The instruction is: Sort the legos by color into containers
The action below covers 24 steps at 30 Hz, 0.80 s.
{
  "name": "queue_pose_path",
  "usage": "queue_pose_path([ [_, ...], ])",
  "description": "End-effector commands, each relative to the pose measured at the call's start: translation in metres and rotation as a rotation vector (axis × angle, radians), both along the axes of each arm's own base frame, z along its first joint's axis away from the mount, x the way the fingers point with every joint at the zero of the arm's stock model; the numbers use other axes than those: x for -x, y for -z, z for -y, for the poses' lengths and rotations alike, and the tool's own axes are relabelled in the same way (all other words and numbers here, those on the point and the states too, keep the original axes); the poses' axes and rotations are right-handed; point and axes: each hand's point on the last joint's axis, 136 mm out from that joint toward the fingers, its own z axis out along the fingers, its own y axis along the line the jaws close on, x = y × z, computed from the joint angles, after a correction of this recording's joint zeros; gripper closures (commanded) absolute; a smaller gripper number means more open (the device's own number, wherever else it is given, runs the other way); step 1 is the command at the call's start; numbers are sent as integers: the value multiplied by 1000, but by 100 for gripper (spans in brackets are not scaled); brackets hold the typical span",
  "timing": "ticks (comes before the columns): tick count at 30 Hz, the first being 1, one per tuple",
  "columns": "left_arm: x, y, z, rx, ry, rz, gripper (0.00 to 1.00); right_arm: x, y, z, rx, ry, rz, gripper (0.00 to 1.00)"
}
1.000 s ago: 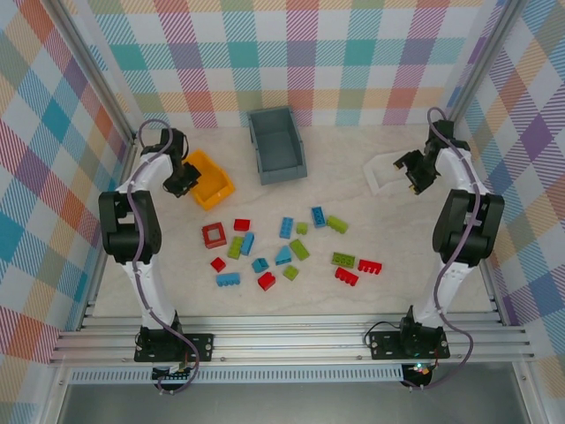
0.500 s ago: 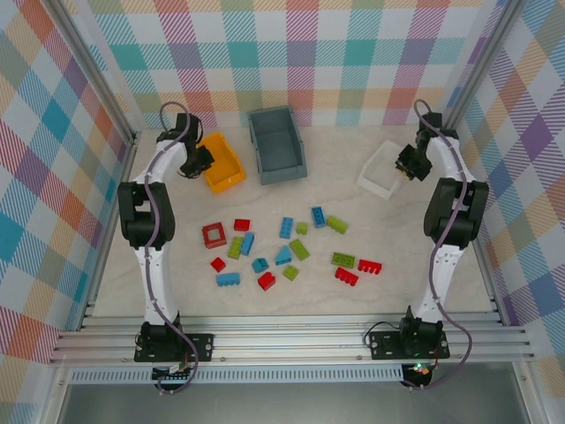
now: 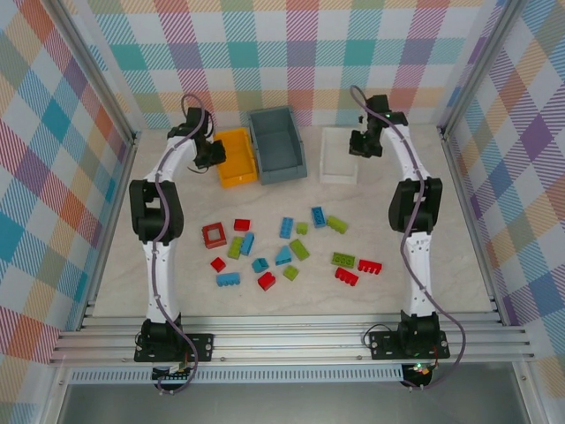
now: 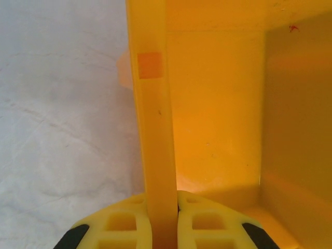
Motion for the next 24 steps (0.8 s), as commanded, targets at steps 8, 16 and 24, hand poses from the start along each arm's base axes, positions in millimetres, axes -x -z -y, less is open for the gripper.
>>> queue_pose_path([
  [8, 11, 27, 37, -38, 204, -52, 100, 19, -14, -72, -204, -307, 13, 86],
  [16, 33, 29, 58, -4, 249, -85, 100, 66, -4, -68, -181, -322, -85, 90],
  [24, 64, 34, 65, 5, 238, -104, 100, 90, -1, -49, -133, -244, -99, 89],
])
